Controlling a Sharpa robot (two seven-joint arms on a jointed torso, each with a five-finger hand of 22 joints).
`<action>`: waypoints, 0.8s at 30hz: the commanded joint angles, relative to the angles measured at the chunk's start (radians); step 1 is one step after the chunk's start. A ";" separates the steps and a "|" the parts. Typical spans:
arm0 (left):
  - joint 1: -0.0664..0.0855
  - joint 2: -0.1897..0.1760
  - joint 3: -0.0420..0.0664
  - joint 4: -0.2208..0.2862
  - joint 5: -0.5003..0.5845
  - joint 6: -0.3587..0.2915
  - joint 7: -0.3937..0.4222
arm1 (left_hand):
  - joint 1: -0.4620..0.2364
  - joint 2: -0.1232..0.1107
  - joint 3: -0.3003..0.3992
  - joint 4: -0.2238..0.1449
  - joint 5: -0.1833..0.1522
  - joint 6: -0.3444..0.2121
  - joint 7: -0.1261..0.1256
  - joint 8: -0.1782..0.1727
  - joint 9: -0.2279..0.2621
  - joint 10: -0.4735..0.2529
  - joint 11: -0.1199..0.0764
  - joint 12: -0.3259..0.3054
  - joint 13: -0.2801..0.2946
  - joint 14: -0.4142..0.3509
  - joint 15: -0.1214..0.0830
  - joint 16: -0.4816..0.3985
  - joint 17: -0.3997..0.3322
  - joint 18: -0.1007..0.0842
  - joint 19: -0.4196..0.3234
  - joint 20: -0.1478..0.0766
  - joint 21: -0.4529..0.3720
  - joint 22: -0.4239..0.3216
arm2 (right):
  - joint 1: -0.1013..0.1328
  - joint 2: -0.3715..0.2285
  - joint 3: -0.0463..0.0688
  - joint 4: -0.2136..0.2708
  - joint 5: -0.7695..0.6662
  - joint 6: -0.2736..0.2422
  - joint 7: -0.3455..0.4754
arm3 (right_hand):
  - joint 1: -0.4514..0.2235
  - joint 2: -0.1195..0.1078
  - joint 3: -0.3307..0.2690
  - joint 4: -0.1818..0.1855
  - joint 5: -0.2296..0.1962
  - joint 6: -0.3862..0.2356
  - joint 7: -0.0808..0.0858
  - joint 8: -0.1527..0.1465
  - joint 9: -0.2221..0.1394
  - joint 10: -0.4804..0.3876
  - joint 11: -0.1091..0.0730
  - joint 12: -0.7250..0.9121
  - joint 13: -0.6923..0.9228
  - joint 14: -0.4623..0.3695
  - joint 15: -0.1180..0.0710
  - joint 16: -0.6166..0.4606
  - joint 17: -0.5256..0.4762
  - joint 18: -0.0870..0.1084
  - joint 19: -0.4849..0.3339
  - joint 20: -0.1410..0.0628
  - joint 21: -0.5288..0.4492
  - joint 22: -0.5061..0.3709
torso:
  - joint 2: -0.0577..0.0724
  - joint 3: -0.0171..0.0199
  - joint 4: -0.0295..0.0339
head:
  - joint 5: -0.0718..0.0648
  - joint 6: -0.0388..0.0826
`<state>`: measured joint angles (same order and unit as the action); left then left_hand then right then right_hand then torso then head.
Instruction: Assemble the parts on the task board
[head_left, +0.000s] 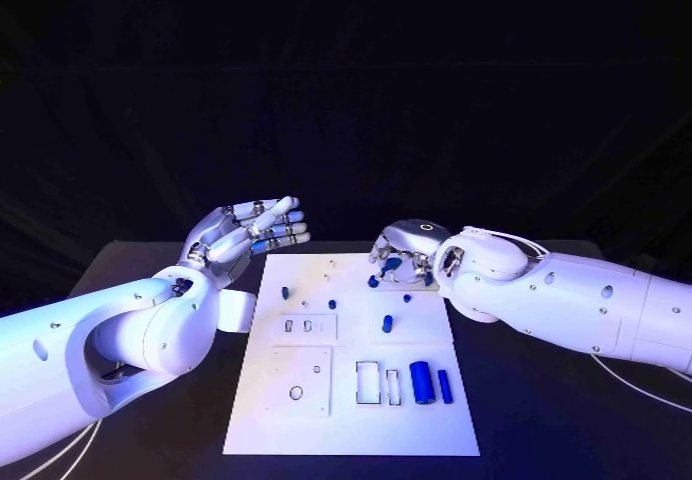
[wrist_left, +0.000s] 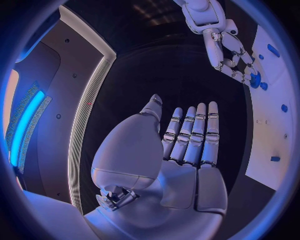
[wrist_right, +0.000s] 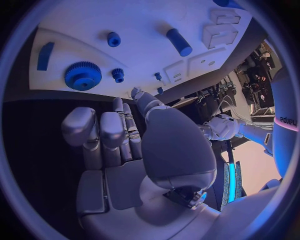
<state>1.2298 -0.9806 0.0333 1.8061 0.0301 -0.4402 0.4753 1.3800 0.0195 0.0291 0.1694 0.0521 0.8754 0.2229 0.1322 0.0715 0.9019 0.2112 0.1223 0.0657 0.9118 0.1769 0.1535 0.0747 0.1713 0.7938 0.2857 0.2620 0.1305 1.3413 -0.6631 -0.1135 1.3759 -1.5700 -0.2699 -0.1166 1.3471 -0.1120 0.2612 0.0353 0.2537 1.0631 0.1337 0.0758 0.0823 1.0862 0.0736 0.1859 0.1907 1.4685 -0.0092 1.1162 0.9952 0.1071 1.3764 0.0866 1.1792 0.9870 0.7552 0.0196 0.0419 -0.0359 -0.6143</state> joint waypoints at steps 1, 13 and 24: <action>0.005 -0.003 0.001 0.010 -0.006 0.023 0.010 | 0.002 0.004 -0.002 -0.006 -0.003 0.007 0.037 -0.010 -0.003 0.006 0.001 -0.010 -0.002 -0.007 0.000 -0.008 -0.002 0.009 0.002 0.001 0.002 -0.002 | 0.001 0.007 0.001 -0.007 -0.060 0.057 -0.040 | -0.003 -0.014 0.008 0.005 0.004 -0.010 -0.006 -0.005 0.001 -0.009 -0.001 0.010 0.004 0.039 -0.001 0.050 0.053 -0.020 0.022 0.000 0.058 0.079 | 0.013 -0.0009 0.0072 | -0.001 0.003; 0.015 -0.012 0.002 0.017 -0.013 0.009 0.008 | 0.002 0.013 -0.008 -0.017 -0.003 -0.010 0.047 -0.034 -0.007 -0.009 0.011 -0.036 -0.003 -0.019 0.008 -0.032 -0.008 0.005 -0.011 0.002 -0.005 -0.011 | 0.000 0.021 0.000 -0.014 -0.073 0.069 -0.072 | -0.012 -0.023 0.002 0.021 -0.021 -0.019 -0.008 -0.006 0.002 -0.028 0.003 0.013 0.010 0.034 0.002 0.088 0.087 -0.025 0.021 0.005 0.090 0.122 | 0.023 -0.0019 0.0158 | -0.011 0.009; 0.018 -0.017 0.002 0.018 -0.013 0.012 0.005 | 0.002 0.014 -0.008 -0.017 -0.003 -0.009 0.047 -0.035 -0.007 -0.010 0.011 -0.037 -0.003 -0.019 0.008 -0.033 -0.007 0.005 -0.011 0.002 -0.005 -0.011 | 0.000 0.034 0.000 -0.028 -0.088 0.081 -0.100 | -0.006 -0.016 0.008 0.023 -0.018 -0.020 -0.009 -0.005 0.003 -0.031 0.004 0.015 0.011 0.034 0.003 0.097 0.096 -0.025 0.020 0.006 0.096 0.131 | 0.031 0.0005 0.0198 | -0.009 0.009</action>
<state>1.2459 -0.9970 0.0344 1.8201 0.0255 -0.4404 0.4752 1.3841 0.0236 0.0208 0.1611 0.0521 0.8677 0.2227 0.1017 0.0660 0.8964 0.2166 0.0892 0.0648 0.8995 0.1818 0.1245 0.0688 0.1713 0.7900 0.2894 0.2620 0.1204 1.3411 -0.6297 -0.1135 1.3490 -1.6322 -0.2101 -0.1871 1.3321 -0.1269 0.2663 0.0553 0.2394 1.0491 0.1261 0.0758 0.0836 1.0647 0.0770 0.1960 0.2008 1.4684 -0.0092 1.2109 1.0906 0.0917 1.4006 0.0876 1.2723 1.1167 0.7837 0.0188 0.0610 -0.0462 -0.6038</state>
